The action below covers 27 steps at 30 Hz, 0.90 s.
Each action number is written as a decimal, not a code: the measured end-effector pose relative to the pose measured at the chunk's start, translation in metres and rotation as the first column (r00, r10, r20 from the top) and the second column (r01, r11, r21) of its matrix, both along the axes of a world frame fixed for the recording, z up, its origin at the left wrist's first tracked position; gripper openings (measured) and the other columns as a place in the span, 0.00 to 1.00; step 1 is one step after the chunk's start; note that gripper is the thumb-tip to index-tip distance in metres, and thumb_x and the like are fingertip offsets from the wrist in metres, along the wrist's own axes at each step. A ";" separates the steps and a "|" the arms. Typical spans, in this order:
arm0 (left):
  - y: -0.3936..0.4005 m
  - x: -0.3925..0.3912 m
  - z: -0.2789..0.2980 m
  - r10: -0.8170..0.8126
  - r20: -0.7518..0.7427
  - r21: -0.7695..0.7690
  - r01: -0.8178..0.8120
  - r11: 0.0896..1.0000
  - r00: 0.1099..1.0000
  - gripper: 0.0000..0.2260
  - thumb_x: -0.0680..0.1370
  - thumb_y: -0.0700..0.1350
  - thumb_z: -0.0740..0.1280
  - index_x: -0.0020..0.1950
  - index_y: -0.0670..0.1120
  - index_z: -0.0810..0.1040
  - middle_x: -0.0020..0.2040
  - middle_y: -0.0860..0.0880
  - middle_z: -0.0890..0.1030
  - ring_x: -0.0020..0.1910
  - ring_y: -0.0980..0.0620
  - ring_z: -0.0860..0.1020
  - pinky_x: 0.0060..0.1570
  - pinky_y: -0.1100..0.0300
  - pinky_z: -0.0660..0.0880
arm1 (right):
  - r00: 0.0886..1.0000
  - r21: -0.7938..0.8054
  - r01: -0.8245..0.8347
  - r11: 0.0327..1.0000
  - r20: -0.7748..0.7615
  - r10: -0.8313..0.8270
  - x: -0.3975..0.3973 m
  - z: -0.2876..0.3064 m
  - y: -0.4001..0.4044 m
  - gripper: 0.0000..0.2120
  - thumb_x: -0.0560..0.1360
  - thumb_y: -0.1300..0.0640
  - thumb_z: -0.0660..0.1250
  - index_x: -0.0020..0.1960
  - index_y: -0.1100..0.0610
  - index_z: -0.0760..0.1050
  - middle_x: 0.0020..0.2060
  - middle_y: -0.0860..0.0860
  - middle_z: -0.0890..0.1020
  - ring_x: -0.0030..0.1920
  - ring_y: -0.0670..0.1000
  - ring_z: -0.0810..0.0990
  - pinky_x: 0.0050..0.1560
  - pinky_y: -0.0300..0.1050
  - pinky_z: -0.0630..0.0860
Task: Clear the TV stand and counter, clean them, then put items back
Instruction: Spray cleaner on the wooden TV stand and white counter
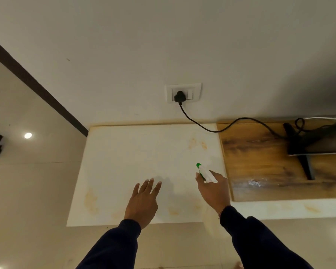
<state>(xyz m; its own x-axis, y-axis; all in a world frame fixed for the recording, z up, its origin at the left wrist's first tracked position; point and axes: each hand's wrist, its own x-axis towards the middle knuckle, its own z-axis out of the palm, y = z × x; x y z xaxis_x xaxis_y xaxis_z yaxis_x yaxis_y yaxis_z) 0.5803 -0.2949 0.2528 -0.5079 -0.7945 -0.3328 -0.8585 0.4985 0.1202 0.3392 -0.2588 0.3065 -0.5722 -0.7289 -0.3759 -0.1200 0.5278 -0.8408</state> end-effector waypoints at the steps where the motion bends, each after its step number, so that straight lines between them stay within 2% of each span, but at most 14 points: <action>1: -0.002 0.004 0.000 -0.016 -0.001 0.008 0.016 1.000 1.000 0.32 0.74 0.44 0.71 0.78 0.51 0.67 0.75 0.44 0.71 0.73 0.45 0.71 0.72 0.44 0.67 | 1.000 -0.003 -0.028 1.000 -0.002 0.028 0.007 0.000 -0.002 0.10 0.77 0.54 0.72 0.37 0.49 0.78 0.27 0.49 0.75 0.26 0.48 0.70 0.29 0.42 0.67; 3: -0.006 0.017 0.000 -0.040 0.007 -0.003 0.040 0.999 0.999 0.31 0.72 0.45 0.73 0.75 0.53 0.72 0.73 0.45 0.74 0.71 0.44 0.74 0.69 0.44 0.71 | 0.997 -0.001 -0.066 0.998 0.044 0.066 0.023 0.000 -0.009 0.08 0.77 0.54 0.72 0.39 0.50 0.79 0.28 0.47 0.75 0.26 0.47 0.70 0.28 0.38 0.67; 6: -0.012 0.039 0.000 -0.013 -0.037 -0.049 0.011 0.999 0.999 0.27 0.75 0.45 0.70 0.75 0.54 0.71 0.74 0.45 0.72 0.73 0.44 0.71 0.72 0.43 0.67 | 0.987 -0.002 -0.107 0.994 0.118 0.106 0.050 0.001 -0.023 0.03 0.76 0.53 0.73 0.46 0.53 0.83 0.31 0.48 0.78 0.27 0.45 0.72 0.29 0.35 0.69; 9: -0.013 0.058 0.002 0.051 -0.047 -0.055 -0.054 0.997 0.998 0.26 0.78 0.48 0.66 0.77 0.54 0.68 0.77 0.45 0.68 0.76 0.44 0.67 0.75 0.43 0.63 | 0.974 0.012 -0.103 0.995 0.202 0.099 0.075 0.004 -0.039 0.09 0.73 0.49 0.76 0.50 0.52 0.83 0.37 0.52 0.85 0.31 0.47 0.80 0.32 0.38 0.74; 11: -0.013 0.071 0.002 0.089 -0.069 -0.051 -0.092 0.994 0.994 0.26 0.79 0.49 0.65 0.78 0.54 0.66 0.77 0.45 0.67 0.77 0.44 0.65 0.76 0.43 0.61 | 0.971 0.044 -0.109 0.993 0.219 0.097 0.091 0.004 -0.050 0.08 0.72 0.50 0.77 0.46 0.52 0.83 0.36 0.56 0.85 0.32 0.50 0.81 0.33 0.42 0.76; 16: -0.005 0.098 0.000 0.177 -0.080 -0.050 -0.181 0.982 0.981 0.31 0.79 0.58 0.59 0.81 0.50 0.59 0.79 0.44 0.63 0.79 0.43 0.61 0.77 0.44 0.55 | 0.970 0.075 -0.192 0.979 0.165 0.177 0.123 0.002 -0.069 0.07 0.72 0.53 0.75 0.43 0.50 0.77 0.35 0.53 0.82 0.32 0.54 0.79 0.35 0.45 0.76; 19: 0.005 0.120 -0.002 0.237 -0.055 -0.055 -0.240 0.969 0.970 0.33 0.78 0.65 0.55 0.78 0.48 0.66 0.76 0.43 0.68 0.76 0.42 0.66 0.75 0.42 0.61 | 0.949 0.058 -0.291 0.955 0.141 0.281 0.143 0.000 -0.072 0.06 0.74 0.50 0.76 0.45 0.48 0.79 0.39 0.52 0.85 0.35 0.54 0.82 0.36 0.45 0.78; 22: 0.019 0.145 -0.007 0.287 -0.058 -0.073 -0.291 0.954 0.956 0.35 0.77 0.67 0.54 0.76 0.46 0.69 0.74 0.42 0.72 0.74 0.42 0.70 0.73 0.42 0.64 | 0.909 0.074 -0.412 0.908 0.110 0.403 0.163 -0.006 -0.071 0.08 0.75 0.49 0.74 0.50 0.51 0.82 0.38 0.50 0.84 0.32 0.49 0.79 0.33 0.41 0.75; 25: 0.031 0.165 -0.008 0.326 -0.042 -0.078 -0.328 0.941 0.945 0.35 0.76 0.68 0.54 0.74 0.46 0.72 0.73 0.41 0.72 0.73 0.40 0.70 0.72 0.41 0.67 | 0.880 0.086 -0.473 0.877 0.101 0.465 0.185 -0.010 -0.069 0.06 0.75 0.49 0.73 0.42 0.51 0.82 0.36 0.53 0.85 0.32 0.53 0.79 0.34 0.45 0.75; 27: 0.037 0.176 -0.008 0.360 -0.032 -0.061 -0.362 0.930 0.932 0.35 0.75 0.69 0.55 0.73 0.47 0.73 0.73 0.40 0.72 0.72 0.39 0.71 0.71 0.40 0.68 | 0.868 0.124 -0.497 0.859 0.064 0.493 0.200 -0.016 -0.066 0.13 0.75 0.49 0.72 0.34 0.52 0.76 0.28 0.51 0.78 0.27 0.52 0.73 0.29 0.43 0.70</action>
